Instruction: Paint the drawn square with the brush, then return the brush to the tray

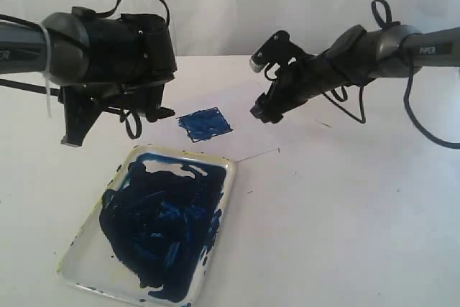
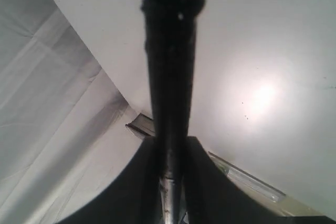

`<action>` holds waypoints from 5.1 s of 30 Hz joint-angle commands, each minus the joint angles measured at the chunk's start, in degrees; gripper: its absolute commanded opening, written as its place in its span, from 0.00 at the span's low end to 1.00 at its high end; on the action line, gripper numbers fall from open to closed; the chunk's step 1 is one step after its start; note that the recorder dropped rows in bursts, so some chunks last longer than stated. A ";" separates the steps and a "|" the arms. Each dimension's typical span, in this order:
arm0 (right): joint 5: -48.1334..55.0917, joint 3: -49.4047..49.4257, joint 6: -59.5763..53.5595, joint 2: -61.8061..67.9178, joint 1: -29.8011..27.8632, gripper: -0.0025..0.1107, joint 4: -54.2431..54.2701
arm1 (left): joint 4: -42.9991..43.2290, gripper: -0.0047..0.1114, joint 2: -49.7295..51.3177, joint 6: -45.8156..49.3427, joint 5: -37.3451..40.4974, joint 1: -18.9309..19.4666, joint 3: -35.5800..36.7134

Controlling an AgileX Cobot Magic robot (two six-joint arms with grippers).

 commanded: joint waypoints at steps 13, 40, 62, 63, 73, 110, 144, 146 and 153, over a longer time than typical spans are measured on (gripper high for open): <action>22.66 0.12 29.57 -15.25 0.07 0.02 -15.16 | 1.20 0.04 -1.82 -3.82 5.64 -3.68 17.12; 25.00 3.66 33.17 -15.85 0.07 0.02 -23.60 | 0.55 0.04 2.60 -14.13 -5.57 -3.93 18.50; 25.01 3.66 33.17 -15.85 0.07 0.02 -23.60 | -4.81 0.34 2.60 -5.09 -11.06 -3.93 18.84; 24.90 3.66 33.17 -15.85 0.07 0.02 -23.60 | -4.81 0.36 2.60 -5.09 -11.06 -3.93 18.84; 23.61 3.66 33.17 -15.85 0.07 0.02 -23.50 | -4.66 0.36 0.25 -8.04 -8.64 -3.93 17.62; 39.03 10.41 67.19 -24.91 -0.96 0.02 -36.88 | -80.40 0.04 -26.58 1.51 -14.56 39.95 22.95; 30.20 37.34 75.59 -67.58 -1.07 0.02 -45.62 | -58.45 0.04 -69.56 -17.56 -4.39 42.48 23.95; 29.76 38.89 75.59 -71.59 -1.07 0.02 -45.62 | -58.45 0.04 -73.26 -17.56 -4.19 42.21 23.95; 29.08 42.39 75.59 -85.68 -1.07 0.02 -45.62 | -58.57 0.04 -86.01 -17.56 -1.89 42.10 23.95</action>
